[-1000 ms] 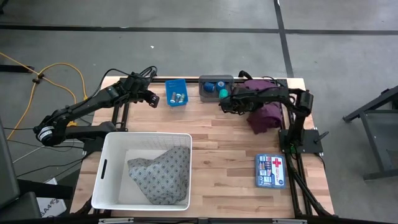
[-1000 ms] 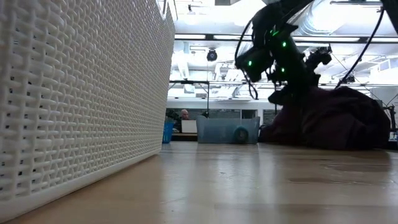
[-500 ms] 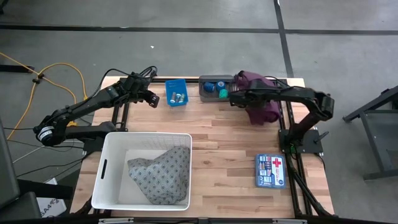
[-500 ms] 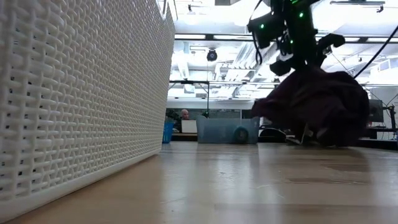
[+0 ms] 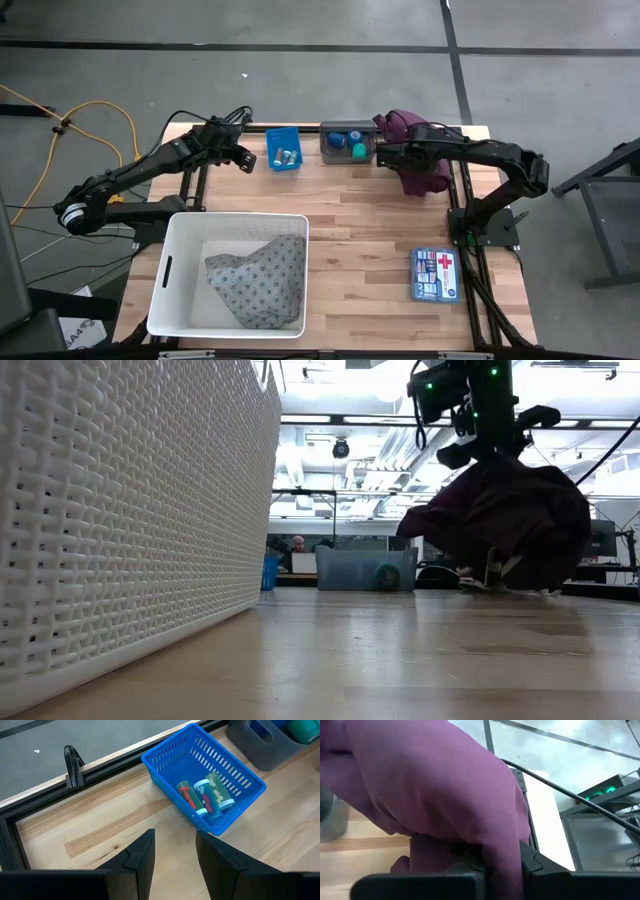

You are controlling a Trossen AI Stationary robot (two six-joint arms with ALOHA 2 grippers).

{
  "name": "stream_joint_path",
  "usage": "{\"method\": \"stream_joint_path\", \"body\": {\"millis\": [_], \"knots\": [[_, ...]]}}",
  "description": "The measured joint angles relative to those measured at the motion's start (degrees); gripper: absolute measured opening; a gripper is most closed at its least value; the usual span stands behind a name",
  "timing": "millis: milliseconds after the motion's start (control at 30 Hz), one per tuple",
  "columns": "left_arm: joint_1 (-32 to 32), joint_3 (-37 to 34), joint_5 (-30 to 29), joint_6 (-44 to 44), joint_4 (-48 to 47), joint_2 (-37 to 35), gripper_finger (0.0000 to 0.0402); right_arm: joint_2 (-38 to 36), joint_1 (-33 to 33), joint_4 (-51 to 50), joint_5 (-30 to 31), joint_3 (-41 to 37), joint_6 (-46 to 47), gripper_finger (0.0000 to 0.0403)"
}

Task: Pick & place medical supplies in basket/bin
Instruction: Put the purple patient gown into the white bin

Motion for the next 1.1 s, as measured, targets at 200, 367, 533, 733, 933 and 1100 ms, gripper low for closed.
{"method": "stream_joint_path", "body": {"millis": [200,367,533,733,933,1100], "knots": [[0.01,0.00,-0.01,0.00,0.00,-0.02,0.0136,0.00,-0.08,0.02,1.88,0.00,-4.22,0.0031],[0.00,-0.01,0.01,0.00,-0.01,0.00,0.0136,-0.61,-0.01,0.91,2.57,0.01,-4.80,0.0033],[0.01,-0.02,0.00,0.00,0.00,-0.01,0.0136,-1.22,1.23,0.52,6.84,3.43,-5.50,0.0039],[0.01,-0.02,0.01,0.00,0.00,0.00,0.0136,-1.54,2.53,1.42,12.10,10.40,-12.03,0.0039],[0.00,-0.02,0.00,0.00,0.05,0.00,0.0136,-1.53,4.55,7.78,15.45,16.01,-23.07,0.0039],[0.00,-0.02,0.01,0.00,0.09,0.00,0.0136,-1.51,6.83,16.24,17.41,20.17,-34.37,0.0039]]}}
